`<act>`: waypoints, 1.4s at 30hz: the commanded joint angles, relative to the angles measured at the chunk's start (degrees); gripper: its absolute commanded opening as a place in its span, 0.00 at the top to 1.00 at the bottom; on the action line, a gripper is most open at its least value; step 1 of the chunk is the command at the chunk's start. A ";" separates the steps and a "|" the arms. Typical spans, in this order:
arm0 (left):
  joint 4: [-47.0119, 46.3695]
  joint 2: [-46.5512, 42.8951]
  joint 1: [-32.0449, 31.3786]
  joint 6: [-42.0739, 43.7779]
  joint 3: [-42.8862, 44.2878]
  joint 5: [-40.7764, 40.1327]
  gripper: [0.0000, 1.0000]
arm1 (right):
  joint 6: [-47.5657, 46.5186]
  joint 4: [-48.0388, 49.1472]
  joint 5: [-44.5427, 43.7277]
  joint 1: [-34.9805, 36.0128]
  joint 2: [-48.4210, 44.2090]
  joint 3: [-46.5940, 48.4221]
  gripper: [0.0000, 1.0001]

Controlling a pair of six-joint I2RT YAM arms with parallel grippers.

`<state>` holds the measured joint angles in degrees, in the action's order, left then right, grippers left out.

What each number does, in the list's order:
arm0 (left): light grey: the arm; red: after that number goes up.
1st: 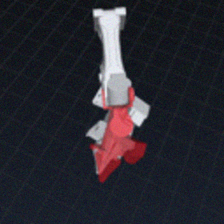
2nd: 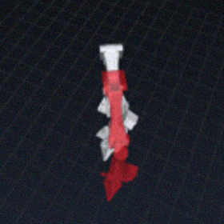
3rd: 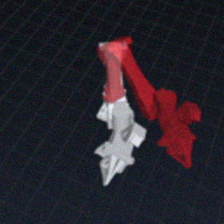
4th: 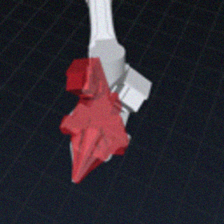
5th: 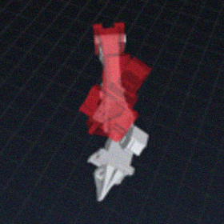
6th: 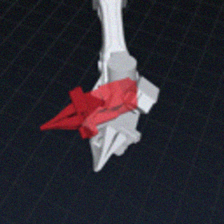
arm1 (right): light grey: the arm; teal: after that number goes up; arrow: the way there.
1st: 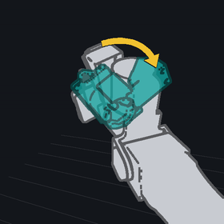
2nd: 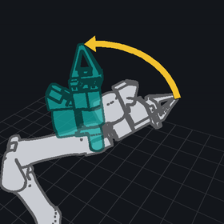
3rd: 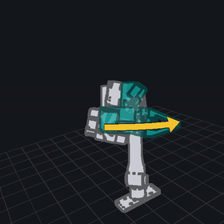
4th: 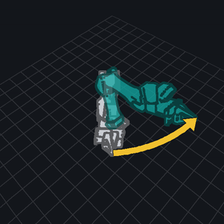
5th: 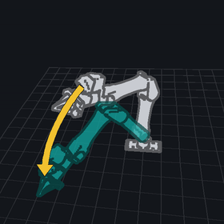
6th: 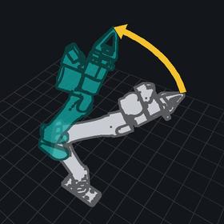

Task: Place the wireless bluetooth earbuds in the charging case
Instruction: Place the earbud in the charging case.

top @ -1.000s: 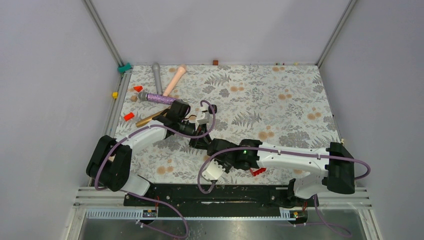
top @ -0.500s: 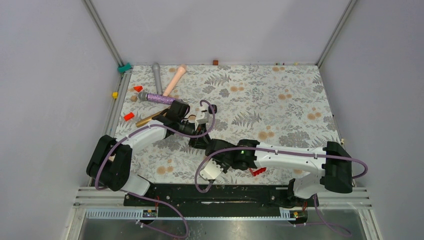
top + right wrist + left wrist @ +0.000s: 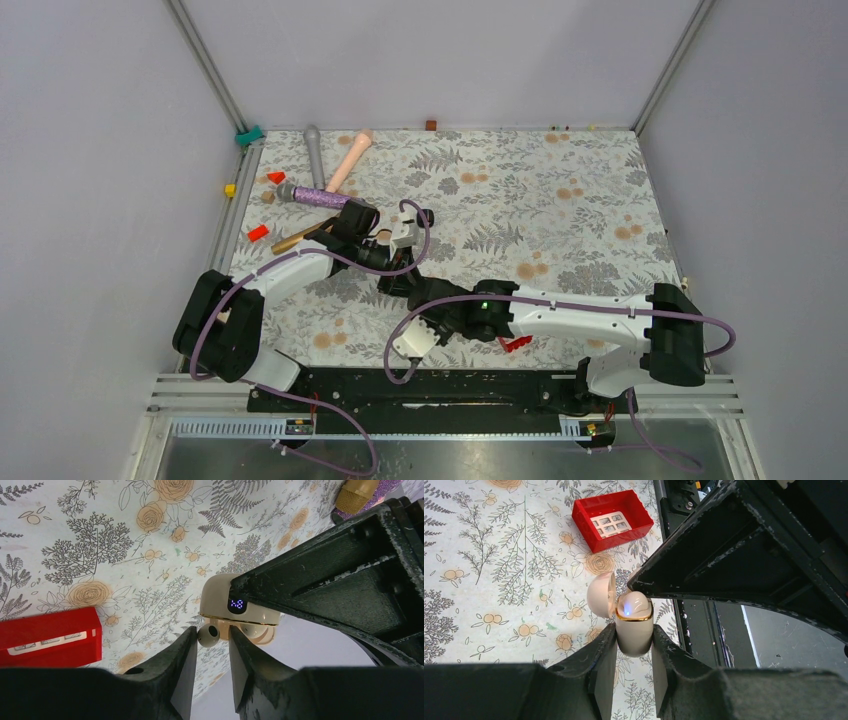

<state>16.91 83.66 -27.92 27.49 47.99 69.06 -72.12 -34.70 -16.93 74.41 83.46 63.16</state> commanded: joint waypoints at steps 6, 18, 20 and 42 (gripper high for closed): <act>-2.28 -1.04 -0.02 1.78 1.85 3.67 1.00 | 0.53 3.75 -1.00 0.49 -2.42 1.80 0.51; -2.18 -1.95 0.37 2.52 1.58 5.03 1.00 | 5.31 1.58 0.85 -1.74 -4.20 7.01 0.25; -2.25 -2.06 0.35 2.57 1.58 5.19 1.00 | 6.26 1.20 1.30 -2.17 -4.39 8.12 0.19; 10.82 -17.51 7.89 24.38 3.94 17.34 1.00 | 27.18 1.53 28.95 -19.64 -19.08 11.53 0.01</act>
<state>19.86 69.30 -21.23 39.16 48.18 80.03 -55.55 -39.16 2.85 57.76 65.89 73.89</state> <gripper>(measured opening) 0.283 0.993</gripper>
